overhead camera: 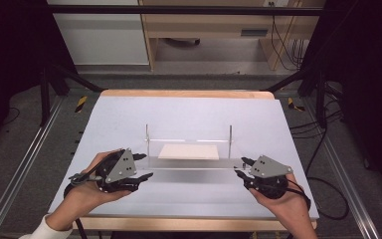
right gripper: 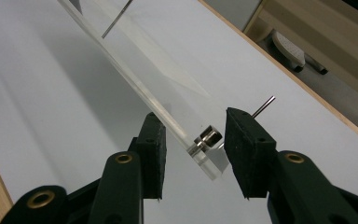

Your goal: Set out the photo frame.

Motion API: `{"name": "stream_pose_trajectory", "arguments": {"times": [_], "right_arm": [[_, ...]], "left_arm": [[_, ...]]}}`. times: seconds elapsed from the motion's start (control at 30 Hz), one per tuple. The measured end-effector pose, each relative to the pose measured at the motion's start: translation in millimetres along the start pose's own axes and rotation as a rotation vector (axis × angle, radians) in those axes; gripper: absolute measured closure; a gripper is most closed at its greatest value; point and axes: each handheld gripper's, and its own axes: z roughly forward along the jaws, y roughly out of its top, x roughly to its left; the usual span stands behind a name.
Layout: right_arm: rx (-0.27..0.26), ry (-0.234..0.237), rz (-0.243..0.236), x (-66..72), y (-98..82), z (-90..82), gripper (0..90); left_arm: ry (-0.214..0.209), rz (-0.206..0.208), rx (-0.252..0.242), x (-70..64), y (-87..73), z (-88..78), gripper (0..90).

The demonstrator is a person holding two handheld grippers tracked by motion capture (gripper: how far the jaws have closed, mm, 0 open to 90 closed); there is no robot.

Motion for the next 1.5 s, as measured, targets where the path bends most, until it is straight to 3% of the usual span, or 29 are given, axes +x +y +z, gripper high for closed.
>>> {"name": "stream_pose_trajectory", "arguments": {"times": [0.37,0.47,0.97,1.5], "right_arm": [[0.01,0.003,0.013,-6.3,8.1,0.6,59.9],[0.014,0.006,0.016,-7.4,9.4,0.6,59.9],[0.02,0.004,0.033,-16.1,19.0,1.5,59.9],[-0.003,-0.001,0.059,-47.5,46.5,9.6,60.5]], "left_arm": [[0.015,0.033,0.003,2.3,0.2,3.6,63.1],[0.027,0.021,0.002,4.2,-0.8,3.5,69.4],[0.023,0.024,-0.019,20.1,3.3,2.6,72.1],[-0.003,0.008,-0.015,68.1,24.2,5.2,71.2]]}}
